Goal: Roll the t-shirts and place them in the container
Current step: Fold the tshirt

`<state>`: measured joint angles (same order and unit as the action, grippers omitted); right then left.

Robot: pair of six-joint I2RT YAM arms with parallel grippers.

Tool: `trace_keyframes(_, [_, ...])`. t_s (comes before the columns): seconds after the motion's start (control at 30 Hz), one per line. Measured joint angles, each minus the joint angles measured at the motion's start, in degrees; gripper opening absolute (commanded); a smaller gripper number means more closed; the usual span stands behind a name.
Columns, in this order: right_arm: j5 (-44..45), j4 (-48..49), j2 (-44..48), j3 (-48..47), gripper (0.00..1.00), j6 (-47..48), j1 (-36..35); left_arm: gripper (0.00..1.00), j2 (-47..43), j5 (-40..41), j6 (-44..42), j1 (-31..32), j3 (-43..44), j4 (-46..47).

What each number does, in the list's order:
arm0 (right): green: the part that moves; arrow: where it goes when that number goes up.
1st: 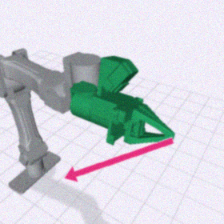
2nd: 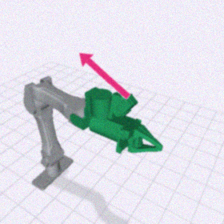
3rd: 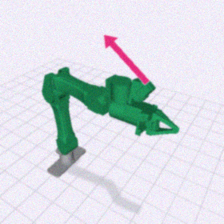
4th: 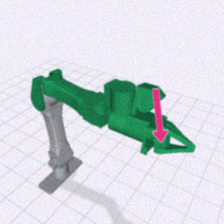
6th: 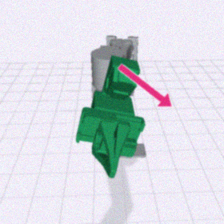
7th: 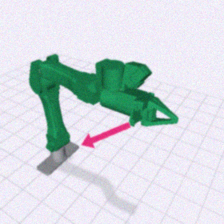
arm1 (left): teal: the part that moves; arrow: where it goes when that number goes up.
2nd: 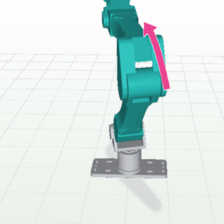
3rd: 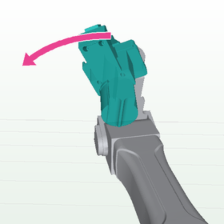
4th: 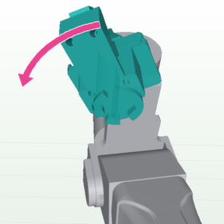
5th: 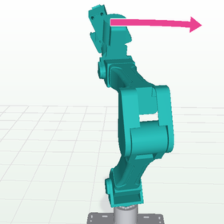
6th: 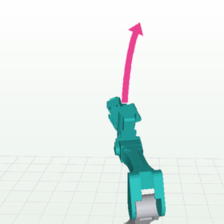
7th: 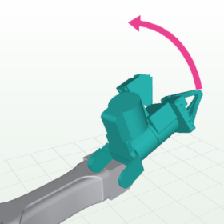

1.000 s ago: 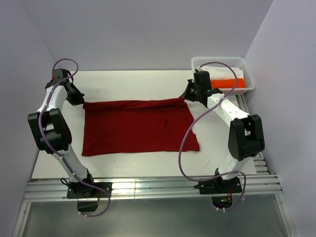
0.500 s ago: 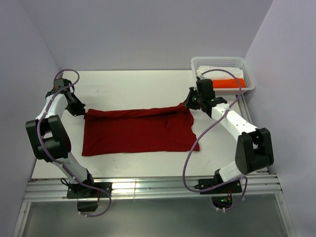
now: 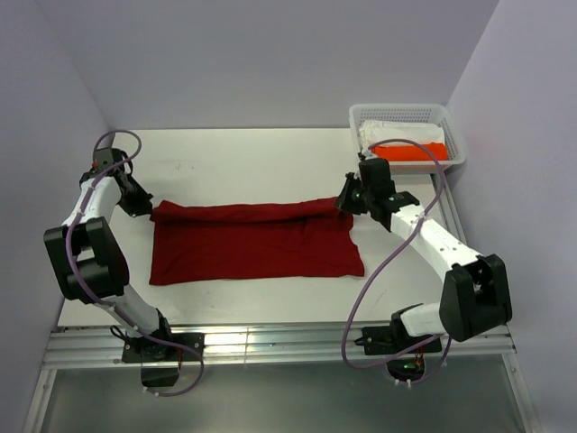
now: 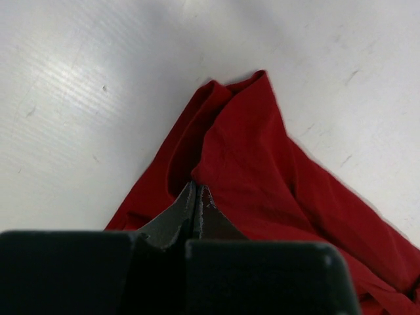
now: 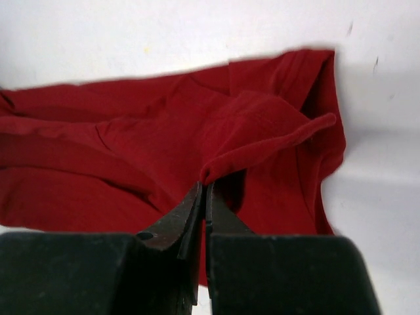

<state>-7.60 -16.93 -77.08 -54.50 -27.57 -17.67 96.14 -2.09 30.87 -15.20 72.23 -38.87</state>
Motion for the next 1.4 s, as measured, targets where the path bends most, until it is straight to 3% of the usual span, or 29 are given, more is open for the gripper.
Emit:
trace_keyframes(0.07, [-0.1, -0.6, 0.0, 1.2, 0.00, -0.1, -0.5, 0.00, 0.0, 0.3, 0.0, 0.0, -1.3, -0.2])
trace_keyframes(0.1, [-0.2, -0.9, 0.0, 1.6, 0.05, -0.3, -0.7, 0.00, 0.1, 0.5, 0.0, 0.0, -1.8, -0.3])
trace_keyframes(0.2, [-0.7, -2.8, -0.5, 2.6, 0.40, -1.0, -1.5, 0.02, 0.6, 0.7, 0.3, 0.0, -3.3, -1.3])
trace_keyframes(0.23, [-1.0, -3.3, -0.9, 2.8, 0.46, -1.4, -1.7, 0.08, 0.7, 0.7, 0.3, 0.0, -3.8, -1.5])
trace_keyframes(0.27, [-1.3, -4.0, -1.1, 2.9, 0.50, -1.4, -1.8, 0.34, 0.9, 0.9, 0.3, -0.1, -4.2, -1.8])
trace_keyframes(0.3, [-1.5, -4.7, -1.3, 3.0, 0.55, -1.5, -1.9, 0.43, 0.9, 1.3, 0.2, -0.1, -4.5, -2.1])
trace_keyframes(0.37, [-1.6, -6.3, -1.4, 3.2, 0.56, -1.5, -2.0, 0.54, 0.7, 2.2, 0.9, -0.1, -5.4, -2.7])
trace_keyframes(0.43, [-1.6, -7.4, -1.4, 3.1, 0.58, -1.4, -2.0, 0.56, -0.1, 3.1, 1.4, -0.1, -6.2, -2.9])
trace_keyframes(0.6, [-1.6, -11.0, -2.2, -1.7, 0.58, 0.2, -1.9, 0.53, -5.3, 5.1, 1.7, -0.2, -6.1, -3.9])
trace_keyframes(0.77, [-3.3, -11.3, -10.8, -15.0, 0.57, 3.0, -1.9, 0.50, -6.2, 3.2, 1.7, -0.1, -1.9, -2.6])
trace_keyframes(1.1, [-10.7, -9.7, -32.0, -27.2, 0.55, 9.1, -2.0, 0.49, 7.0, -2.5, 0.4, 3.6, 8.2, 0.5])
trace_keyframes(1.4, [-9.7, -9.1, -36.3, -28.2, 0.55, 9.4, -4.1, 0.48, 17.5, -2.8, -0.2, 1.4, 10.9, 0.9])
